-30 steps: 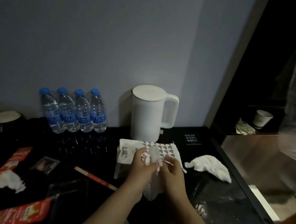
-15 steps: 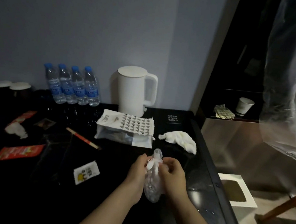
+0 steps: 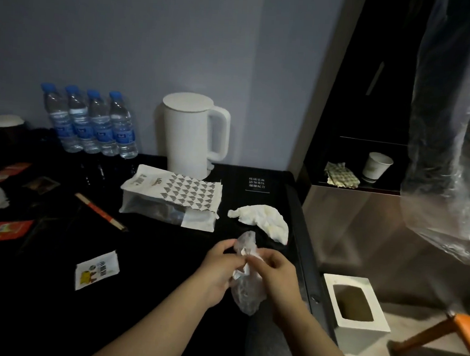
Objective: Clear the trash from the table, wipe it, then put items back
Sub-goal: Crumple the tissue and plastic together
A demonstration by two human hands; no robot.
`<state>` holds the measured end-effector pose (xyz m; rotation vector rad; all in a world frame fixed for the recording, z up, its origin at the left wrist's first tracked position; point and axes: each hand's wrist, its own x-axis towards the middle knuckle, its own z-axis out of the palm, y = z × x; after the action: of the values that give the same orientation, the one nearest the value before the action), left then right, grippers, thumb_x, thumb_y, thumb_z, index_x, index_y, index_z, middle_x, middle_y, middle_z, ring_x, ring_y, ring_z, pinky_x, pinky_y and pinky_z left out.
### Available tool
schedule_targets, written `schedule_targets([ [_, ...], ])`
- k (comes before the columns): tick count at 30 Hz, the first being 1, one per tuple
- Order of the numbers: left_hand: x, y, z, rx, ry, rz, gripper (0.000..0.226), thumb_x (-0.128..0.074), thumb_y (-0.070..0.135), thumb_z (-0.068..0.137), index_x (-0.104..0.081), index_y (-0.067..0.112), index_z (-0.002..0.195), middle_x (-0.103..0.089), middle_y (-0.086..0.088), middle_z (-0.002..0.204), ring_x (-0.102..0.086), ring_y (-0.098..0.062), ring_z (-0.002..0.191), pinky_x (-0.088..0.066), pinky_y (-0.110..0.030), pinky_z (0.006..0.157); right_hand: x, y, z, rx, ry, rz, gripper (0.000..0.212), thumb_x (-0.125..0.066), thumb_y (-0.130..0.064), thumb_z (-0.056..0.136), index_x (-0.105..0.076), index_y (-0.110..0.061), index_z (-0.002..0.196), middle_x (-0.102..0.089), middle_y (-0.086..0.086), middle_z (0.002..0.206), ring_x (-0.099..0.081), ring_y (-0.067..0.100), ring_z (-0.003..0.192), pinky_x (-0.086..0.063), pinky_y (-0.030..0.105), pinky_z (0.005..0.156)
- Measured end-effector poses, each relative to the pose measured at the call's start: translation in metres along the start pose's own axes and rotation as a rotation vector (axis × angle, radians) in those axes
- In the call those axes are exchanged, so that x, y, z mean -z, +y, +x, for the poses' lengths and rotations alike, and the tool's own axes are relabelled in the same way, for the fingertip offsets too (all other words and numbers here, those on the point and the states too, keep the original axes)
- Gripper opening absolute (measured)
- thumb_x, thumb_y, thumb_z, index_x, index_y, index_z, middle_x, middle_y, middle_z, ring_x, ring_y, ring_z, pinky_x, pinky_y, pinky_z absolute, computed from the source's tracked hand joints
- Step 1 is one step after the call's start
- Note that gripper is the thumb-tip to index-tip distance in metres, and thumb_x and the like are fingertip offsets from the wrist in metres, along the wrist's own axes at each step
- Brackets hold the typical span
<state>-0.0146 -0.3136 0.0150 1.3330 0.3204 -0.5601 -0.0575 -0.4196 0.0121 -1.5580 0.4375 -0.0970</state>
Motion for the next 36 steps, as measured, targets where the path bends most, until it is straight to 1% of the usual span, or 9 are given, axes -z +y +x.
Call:
schedule_targets([
  [4, -0.026, 0.010, 0.031, 0.017, -0.079, 0.145, 0.025, -0.053, -0.007, 0.089, -0.058, 0.006, 0.109, -0.062, -0.009, 0.085, -0.061, -0.017, 0.072, -0.049, -0.025, 0.058, 0.021, -0.003, 0.037, -0.014, 0.068, -0.090, 0.013, -0.069, 0.000, 0.078, -0.064, -0.011, 0.083, -0.066, 0.004, 0.079, -0.062, 0.014, 0.075, -0.050, 0.020, 0.065],
  [9, -0.063, 0.012, 0.064, -0.003, -0.102, 0.326, 0.023, -0.058, -0.005, 0.087, -0.052, 0.015, 0.077, -0.057, -0.004, 0.076, -0.057, -0.013, 0.070, -0.049, -0.026, 0.065, 0.057, 0.005, 0.069, -0.009, 0.163, -0.144, 0.020, -0.072, 0.000, 0.074, -0.062, -0.012, 0.087, -0.065, 0.003, 0.084, -0.060, 0.016, 0.081, -0.048, 0.028, 0.075],
  [14, -0.106, 0.001, 0.087, 0.046, -0.036, 0.182, 0.022, -0.055, -0.008, 0.087, -0.053, 0.013, 0.081, -0.058, -0.008, 0.083, -0.059, -0.023, 0.082, -0.050, -0.034, 0.075, 0.095, 0.015, 0.100, -0.070, 0.063, -0.108, 0.019, -0.068, -0.009, 0.084, -0.059, -0.015, 0.100, -0.065, 0.001, 0.094, -0.061, 0.011, 0.085, -0.047, 0.014, 0.068],
  [18, -0.147, -0.012, 0.104, 0.025, 0.023, 0.144, 0.018, -0.057, -0.005, 0.087, -0.055, 0.012, 0.087, -0.062, -0.011, 0.090, -0.062, -0.027, 0.090, -0.052, -0.038, 0.084, 0.134, 0.019, 0.127, -0.147, -0.058, 0.014, 0.016, -0.061, -0.006, 0.087, -0.062, -0.015, 0.100, -0.069, 0.004, 0.094, -0.065, 0.016, 0.087, -0.049, 0.022, 0.075],
  [23, -0.210, -0.032, 0.106, -0.075, 0.136, 0.117, 0.033, -0.055, -0.009, 0.086, -0.049, 0.021, 0.100, -0.060, -0.006, 0.085, -0.061, -0.016, 0.072, -0.051, -0.021, 0.059, 0.198, 0.035, 0.158, -0.128, -0.106, -0.100, 0.036, -0.057, 0.005, 0.084, -0.054, -0.014, 0.115, -0.062, -0.001, 0.098, -0.059, 0.006, 0.084, -0.047, 0.007, 0.063],
  [26, -0.242, -0.048, 0.113, -0.098, 0.127, 0.175, 0.043, -0.054, -0.002, 0.091, -0.044, 0.031, 0.116, -0.059, -0.002, 0.080, -0.059, -0.010, 0.067, -0.049, -0.012, 0.053, 0.231, 0.049, 0.168, -0.162, -0.149, -0.155, 0.035, -0.062, -0.001, 0.083, -0.049, -0.019, 0.110, -0.060, 0.004, 0.105, -0.060, 0.015, 0.091, -0.050, 0.024, 0.080],
  [28, -0.262, -0.060, 0.118, -0.068, 0.142, 0.208, 0.030, -0.052, -0.001, 0.092, -0.056, 0.023, 0.109, -0.059, 0.000, 0.079, -0.057, -0.008, 0.066, -0.045, -0.010, 0.051, 0.254, 0.056, 0.172, -0.199, -0.166, -0.171, 0.027, -0.064, -0.003, 0.081, -0.048, -0.019, 0.096, -0.060, 0.006, 0.095, -0.059, 0.016, 0.082, -0.048, 0.031, 0.077],
  [31, -0.280, -0.082, 0.124, -0.015, 0.200, 0.204, 0.023, -0.054, -0.002, 0.090, -0.060, 0.018, 0.081, -0.059, 0.001, 0.074, -0.055, -0.008, 0.064, -0.044, -0.012, 0.052, 0.281, 0.069, 0.180, -0.236, -0.165, -0.206, 0.025, -0.068, -0.003, 0.079, -0.046, -0.010, 0.087, -0.052, 0.002, 0.077, -0.049, 0.012, 0.065, -0.041, 0.025, 0.062],
  [36, -0.285, -0.119, 0.142, 0.097, 0.332, 0.272, 0.028, -0.054, -0.005, 0.088, -0.057, 0.018, 0.073, -0.059, -0.005, 0.075, -0.057, -0.021, 0.074, -0.047, -0.028, 0.067, 0.302, 0.098, 0.189, -0.378, -0.146, -0.163, 0.025, -0.074, -0.004, 0.076, -0.051, -0.008, 0.087, -0.053, 0.007, 0.081, -0.052, 0.018, 0.072, -0.045, 0.035, 0.074],
])
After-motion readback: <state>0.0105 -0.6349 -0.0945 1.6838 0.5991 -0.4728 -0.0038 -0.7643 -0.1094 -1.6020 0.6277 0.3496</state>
